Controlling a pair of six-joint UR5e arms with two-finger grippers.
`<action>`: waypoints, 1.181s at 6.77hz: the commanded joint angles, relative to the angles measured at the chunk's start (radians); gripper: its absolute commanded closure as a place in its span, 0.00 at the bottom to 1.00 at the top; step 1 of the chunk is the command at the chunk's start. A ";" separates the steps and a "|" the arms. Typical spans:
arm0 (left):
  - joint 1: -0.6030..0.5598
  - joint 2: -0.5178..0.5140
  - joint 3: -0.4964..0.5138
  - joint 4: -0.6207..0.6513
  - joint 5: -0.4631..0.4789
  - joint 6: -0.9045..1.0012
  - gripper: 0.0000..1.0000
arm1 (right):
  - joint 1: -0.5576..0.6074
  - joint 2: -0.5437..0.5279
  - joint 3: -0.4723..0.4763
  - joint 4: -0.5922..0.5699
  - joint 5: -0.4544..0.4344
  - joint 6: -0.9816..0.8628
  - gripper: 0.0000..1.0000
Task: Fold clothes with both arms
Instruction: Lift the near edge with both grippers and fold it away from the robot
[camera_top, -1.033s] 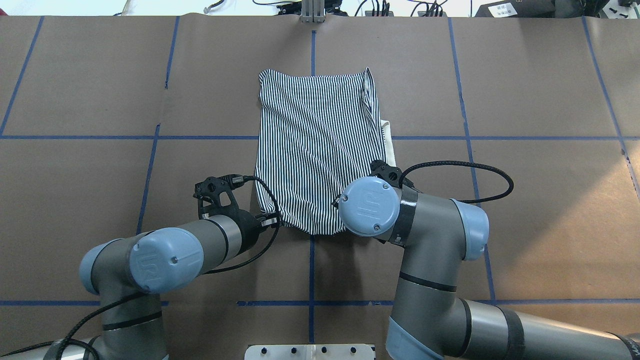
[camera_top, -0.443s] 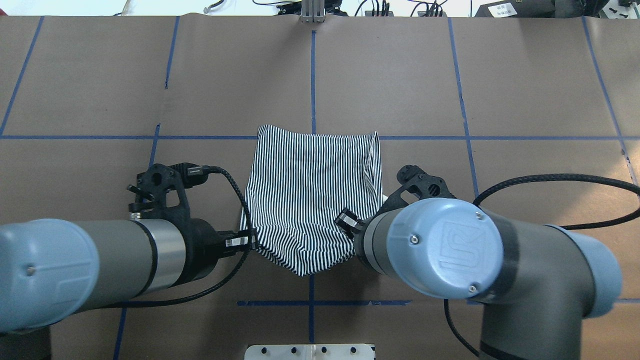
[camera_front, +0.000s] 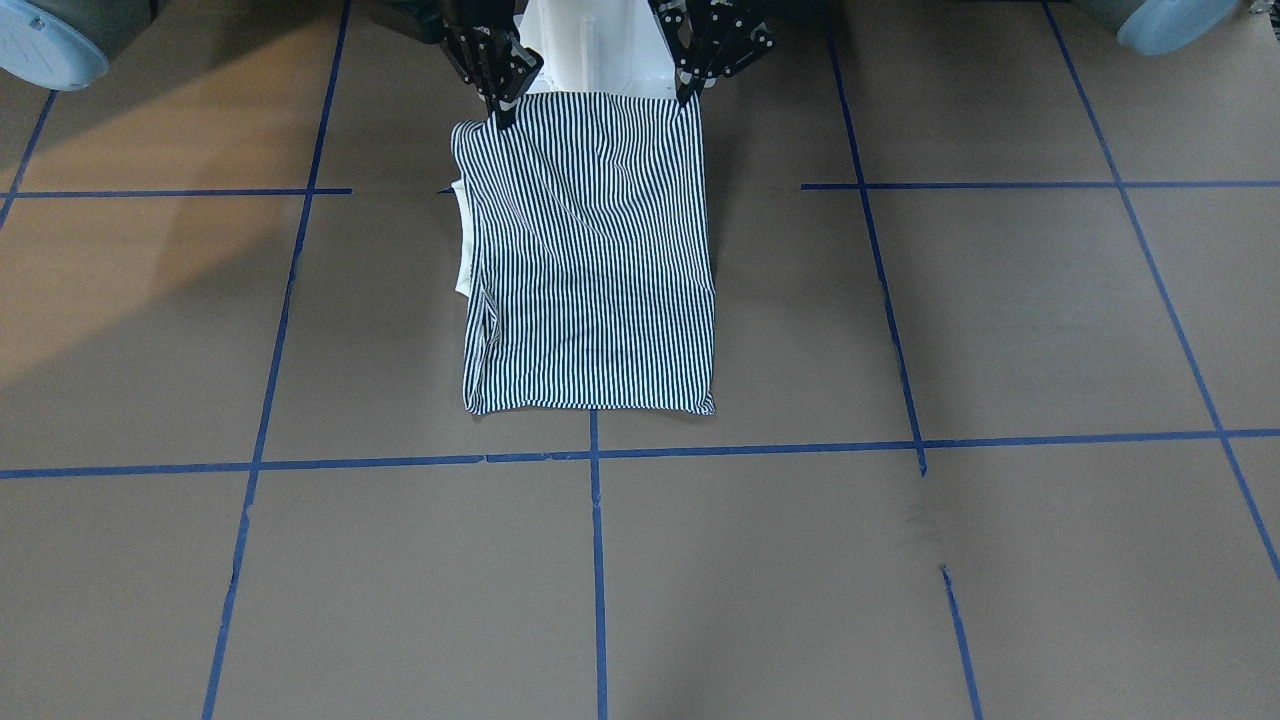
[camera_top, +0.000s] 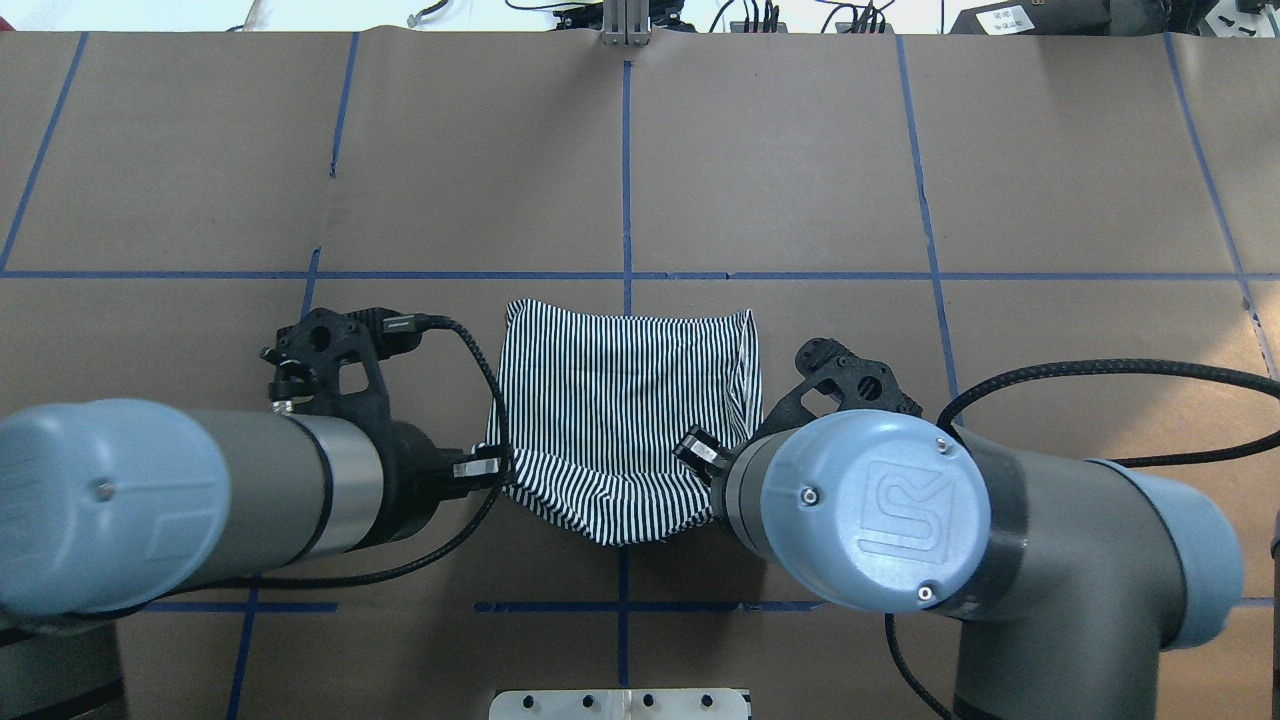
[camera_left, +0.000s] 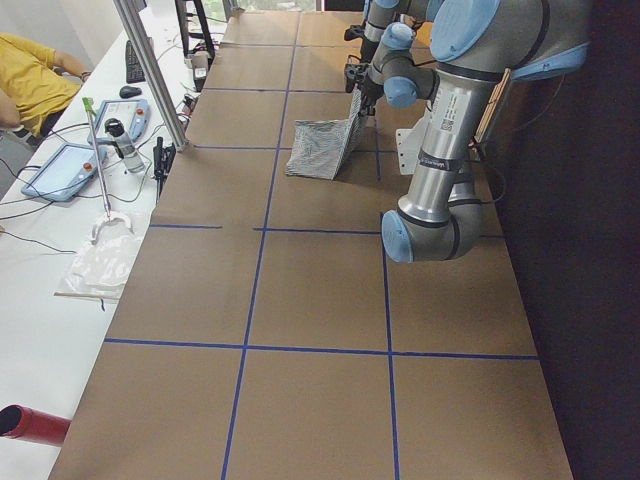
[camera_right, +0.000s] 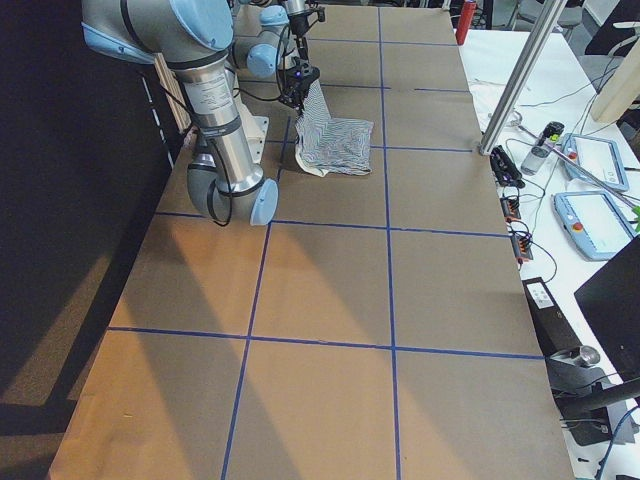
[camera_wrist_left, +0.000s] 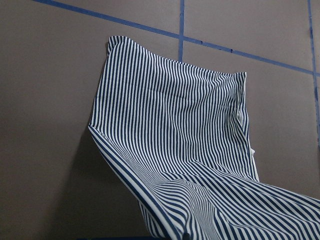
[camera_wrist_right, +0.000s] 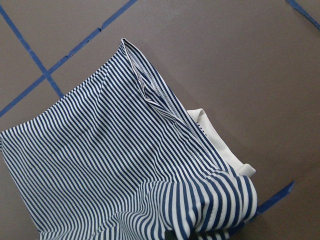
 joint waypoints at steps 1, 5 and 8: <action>-0.106 -0.061 0.242 -0.138 -0.002 0.089 1.00 | 0.039 0.002 -0.143 0.113 -0.044 -0.045 1.00; -0.179 -0.116 0.461 -0.281 -0.001 0.141 1.00 | 0.152 0.008 -0.405 0.363 -0.044 -0.088 1.00; -0.181 -0.145 0.636 -0.418 0.021 0.147 1.00 | 0.214 0.078 -0.624 0.495 -0.043 -0.120 1.00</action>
